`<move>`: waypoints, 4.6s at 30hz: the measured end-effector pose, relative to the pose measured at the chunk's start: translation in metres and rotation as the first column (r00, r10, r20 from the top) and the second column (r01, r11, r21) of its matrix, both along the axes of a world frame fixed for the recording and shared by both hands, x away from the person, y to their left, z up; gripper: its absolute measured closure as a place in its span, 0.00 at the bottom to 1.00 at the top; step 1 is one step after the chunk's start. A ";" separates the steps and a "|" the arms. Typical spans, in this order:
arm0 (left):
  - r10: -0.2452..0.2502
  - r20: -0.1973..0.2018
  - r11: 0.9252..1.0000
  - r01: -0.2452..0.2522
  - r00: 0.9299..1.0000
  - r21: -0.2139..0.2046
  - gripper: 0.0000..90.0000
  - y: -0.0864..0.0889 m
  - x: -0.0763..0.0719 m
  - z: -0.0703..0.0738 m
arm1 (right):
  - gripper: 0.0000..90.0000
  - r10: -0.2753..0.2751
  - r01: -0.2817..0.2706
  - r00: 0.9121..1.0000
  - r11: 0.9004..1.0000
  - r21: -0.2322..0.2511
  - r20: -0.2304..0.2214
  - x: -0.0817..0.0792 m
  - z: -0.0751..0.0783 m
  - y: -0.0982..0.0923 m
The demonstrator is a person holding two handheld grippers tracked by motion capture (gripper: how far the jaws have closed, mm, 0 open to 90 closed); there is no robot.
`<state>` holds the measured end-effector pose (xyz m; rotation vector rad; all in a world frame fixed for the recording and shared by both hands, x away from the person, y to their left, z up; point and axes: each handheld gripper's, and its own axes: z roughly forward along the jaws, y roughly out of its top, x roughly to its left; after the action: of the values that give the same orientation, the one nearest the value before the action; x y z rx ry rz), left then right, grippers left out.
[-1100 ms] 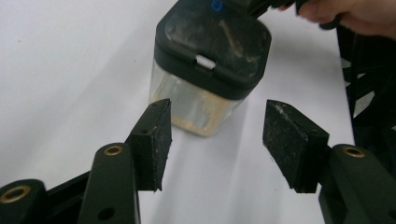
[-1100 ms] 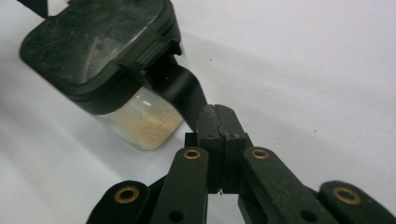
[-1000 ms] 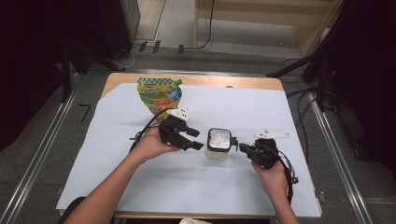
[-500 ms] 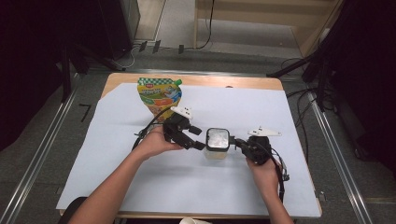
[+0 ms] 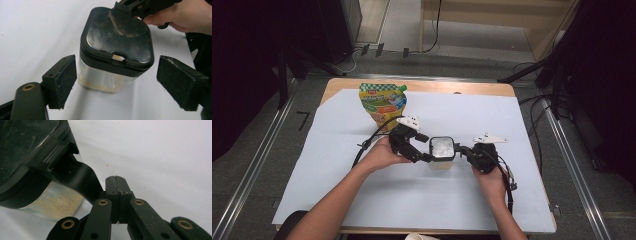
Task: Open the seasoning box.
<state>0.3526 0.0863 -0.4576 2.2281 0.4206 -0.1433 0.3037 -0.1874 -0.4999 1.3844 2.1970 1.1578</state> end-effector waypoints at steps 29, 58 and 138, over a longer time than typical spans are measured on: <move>0.017 0.092 0.999 -0.015 0.996 -0.028 0.15 -0.013 -0.010 -0.004 | 1.00 0.053 -0.053 0.998 0.999 0.003 -0.025 0.003 -0.002 0.014; 0.219 0.088 0.975 -0.221 0.972 0.006 0.14 -0.002 -0.043 -0.012 | 1.00 0.092 -0.092 0.996 0.995 0.029 -0.017 0.009 0.001 0.024; 0.157 0.134 0.985 -0.145 0.978 -0.094 0.37 -0.002 -0.047 0.019 | 1.00 0.124 -0.124 0.992 0.992 0.009 -0.012 0.005 0.006 0.032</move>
<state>0.3055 0.0840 -0.4387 2.0993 0.4950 0.0760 0.3089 -0.1558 -0.4937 1.2780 2.3182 1.2040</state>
